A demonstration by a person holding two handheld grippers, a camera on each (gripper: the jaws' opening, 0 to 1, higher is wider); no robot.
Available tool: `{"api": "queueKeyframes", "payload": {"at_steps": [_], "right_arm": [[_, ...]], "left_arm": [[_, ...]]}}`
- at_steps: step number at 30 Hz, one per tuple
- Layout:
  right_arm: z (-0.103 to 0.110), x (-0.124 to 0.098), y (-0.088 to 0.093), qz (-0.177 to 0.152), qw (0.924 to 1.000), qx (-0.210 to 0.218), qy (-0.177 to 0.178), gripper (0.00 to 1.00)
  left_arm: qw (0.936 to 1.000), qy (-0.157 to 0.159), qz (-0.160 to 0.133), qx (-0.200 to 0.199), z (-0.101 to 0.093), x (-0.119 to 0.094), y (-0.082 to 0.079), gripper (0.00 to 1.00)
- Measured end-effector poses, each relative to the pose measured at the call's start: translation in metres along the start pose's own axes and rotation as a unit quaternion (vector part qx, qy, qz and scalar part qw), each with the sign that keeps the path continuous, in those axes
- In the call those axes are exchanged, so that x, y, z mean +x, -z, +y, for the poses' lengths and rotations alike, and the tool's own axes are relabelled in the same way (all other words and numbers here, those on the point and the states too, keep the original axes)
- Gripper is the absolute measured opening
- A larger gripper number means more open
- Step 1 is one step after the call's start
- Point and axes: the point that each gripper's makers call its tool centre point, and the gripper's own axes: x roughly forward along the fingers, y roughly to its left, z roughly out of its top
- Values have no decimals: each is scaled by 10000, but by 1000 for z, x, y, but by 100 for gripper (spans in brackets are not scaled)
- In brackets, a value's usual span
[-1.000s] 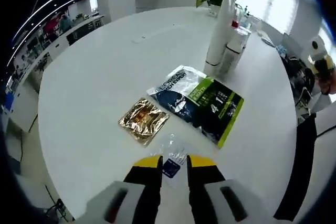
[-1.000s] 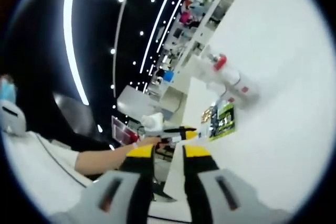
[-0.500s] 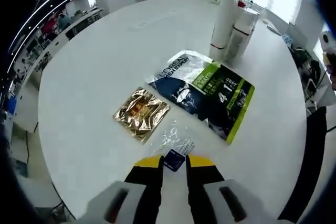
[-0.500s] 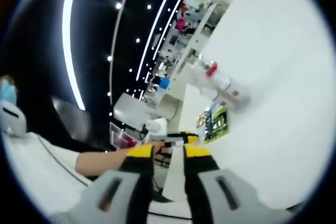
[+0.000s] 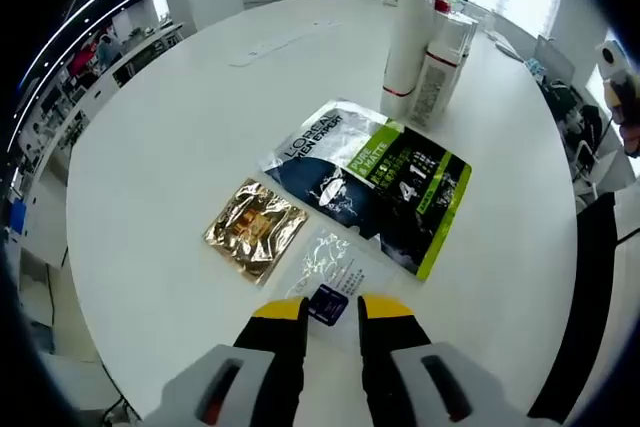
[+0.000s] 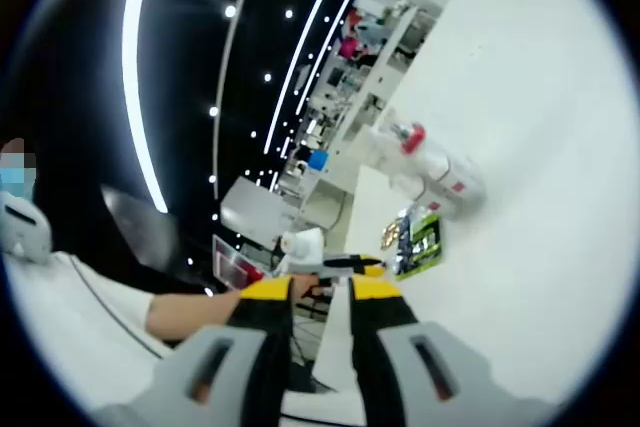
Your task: Arrange the skincare products in the storage area until every visible bottle or jar stands upright without overlapping.
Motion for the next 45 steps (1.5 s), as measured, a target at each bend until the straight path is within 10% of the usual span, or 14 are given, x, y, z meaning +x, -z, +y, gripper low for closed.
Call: {"api": "queueKeyframes", "payload": {"at_steps": [8, 20, 26, 30, 34, 40, 45], "right_arm": [[-5, 15, 12, 474, 9988, 11, -101, 20], [33, 62, -20, 694, 9807, -1801, -309, 37], [63, 71, -39, 646, 9502, -3028, -345, 57], [64, 73, -44, 485, 9420, -3316, -184, 70], [44, 73, -34, 508, 9237, -3790, 246, 79], [30, 78, -11, 504, 9247, -3737, 522, 94], [30, 83, -5, 565, 9173, -3909, 512, 99]], "left_arm": [[9907, -261, -1271, -399, 4, -52, -32, 21], [9301, -69, -3296, -1619, -53, -182, -50, 36], [9035, -757, -3822, -1784, -59, -243, -27, 41], [9036, -1272, -3719, -1703, -67, -247, 2, 49], [8891, -1400, -3643, -2390, -84, -232, 36, 69], [8552, -1651, -3932, -2945, -87, -235, 46, 77], [8406, -1759, -4146, -3010, -80, -242, 44, 87]]}}
